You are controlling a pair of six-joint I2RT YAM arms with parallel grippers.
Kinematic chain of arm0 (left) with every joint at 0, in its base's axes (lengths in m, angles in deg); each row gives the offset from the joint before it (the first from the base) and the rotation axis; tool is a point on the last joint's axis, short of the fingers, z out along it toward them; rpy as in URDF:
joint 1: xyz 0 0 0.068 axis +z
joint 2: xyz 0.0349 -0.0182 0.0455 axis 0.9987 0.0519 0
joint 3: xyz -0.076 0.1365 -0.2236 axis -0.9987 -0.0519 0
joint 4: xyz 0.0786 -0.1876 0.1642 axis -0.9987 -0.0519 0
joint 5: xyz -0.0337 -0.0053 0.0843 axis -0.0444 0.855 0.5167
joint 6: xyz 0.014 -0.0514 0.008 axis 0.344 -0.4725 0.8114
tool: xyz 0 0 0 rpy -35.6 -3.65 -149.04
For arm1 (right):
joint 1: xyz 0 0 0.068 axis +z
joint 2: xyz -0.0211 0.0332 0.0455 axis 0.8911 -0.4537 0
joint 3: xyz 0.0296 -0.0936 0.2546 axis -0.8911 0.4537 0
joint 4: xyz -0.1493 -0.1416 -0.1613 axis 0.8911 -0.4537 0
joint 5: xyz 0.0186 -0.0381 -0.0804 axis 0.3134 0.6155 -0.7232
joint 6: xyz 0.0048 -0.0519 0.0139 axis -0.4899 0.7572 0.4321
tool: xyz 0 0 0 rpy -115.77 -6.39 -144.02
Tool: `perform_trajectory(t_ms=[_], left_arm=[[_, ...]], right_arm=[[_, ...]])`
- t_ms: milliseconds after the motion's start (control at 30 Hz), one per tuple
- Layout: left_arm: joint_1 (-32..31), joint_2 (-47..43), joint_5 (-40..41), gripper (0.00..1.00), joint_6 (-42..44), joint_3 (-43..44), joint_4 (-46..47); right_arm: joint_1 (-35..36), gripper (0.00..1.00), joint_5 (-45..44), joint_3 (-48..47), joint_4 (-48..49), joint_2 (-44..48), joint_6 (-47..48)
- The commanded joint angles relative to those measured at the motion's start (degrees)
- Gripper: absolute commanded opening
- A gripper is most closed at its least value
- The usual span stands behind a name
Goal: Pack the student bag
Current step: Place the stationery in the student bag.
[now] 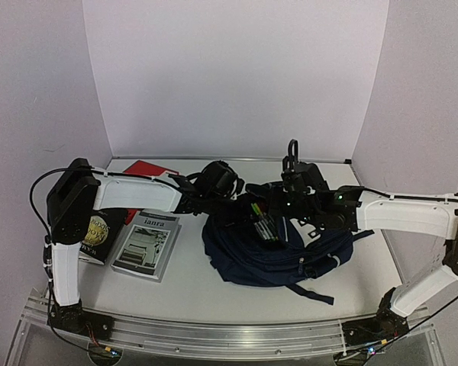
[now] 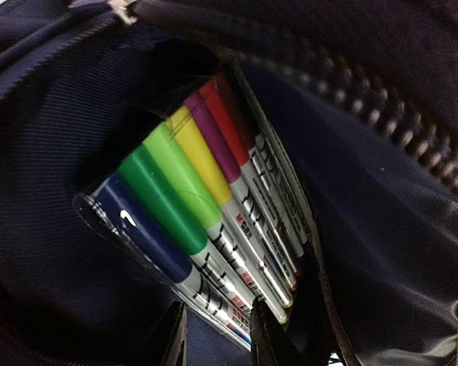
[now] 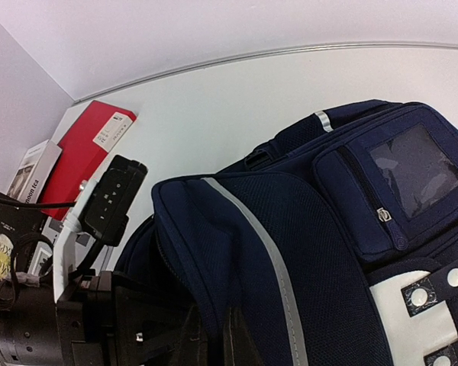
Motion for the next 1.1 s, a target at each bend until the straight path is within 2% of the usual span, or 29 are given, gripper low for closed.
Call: perform_trajectory(t_ms=[0,167,233,333,500,533,567,667,700,767,900,1067], left_arm=[[-0.34,1.57,-3.55,0.28,1.27,4.57,6.3],[-0.06,-3.25,-0.4,0.32,5.04,1.76,3.61],[0.36,-8.12,2.35,0.37,7.24,-1.6,1.97],[2.37,-13.83,4.03,0.5,10.42,-5.73,-1.22],[9.03,-18.26,1.27,0.6,12.4,-8.48,-8.06],[10.26,-18.53,0.09,0.62,12.68,-8.78,-8.01],[11.02,-18.48,-0.7,0.64,13.2,-8.76,-7.85],[11.92,-16.7,-1.41,0.71,16.61,-5.69,-8.23],[12.02,-15.53,-1.76,0.73,17.86,-4.02,-8.32],[12.17,-12.79,-3.24,0.77,19.49,-0.43,-8.26],[12.14,-6.82,-10.11,0.8,23.92,7.48,-5.66],[12.14,3.4,-9.57,0.81,29.2,18.76,-12.22]], right_arm=[[0.33,0.0,-2.03,-2.94,7.16,0.45,-0.13],[0.34,0.0,-2.16,-1.9,7.16,1.21,0.43],[0.35,0.0,-1.66,-1.26,7.16,1.77,1.21],[0.33,0.0,-0.12,-0.22,7.16,2.26,3.04],[0.55,0.0,6.0,2.01,6.95,2.68,5.23],[0.75,0.04,7.25,2.53,6.69,2.95,5.21],[1.01,0.12,8.43,3.05,6.5,3.33,5.0],[1.22,0.6,10.41,4.75,4.6,4.99,3.19],[1.17,0.72,9.27,5.17,3.29,5.77,2.04],[0.82,0.87,3.61,5.64,-1.17,7.36,-1.87],[-5.55,0.95,-0.33,7.13,-10.99,9.37,-8.44],[-17.7,0.98,3.76,13.96,-12.41,13.83,-11.45]])
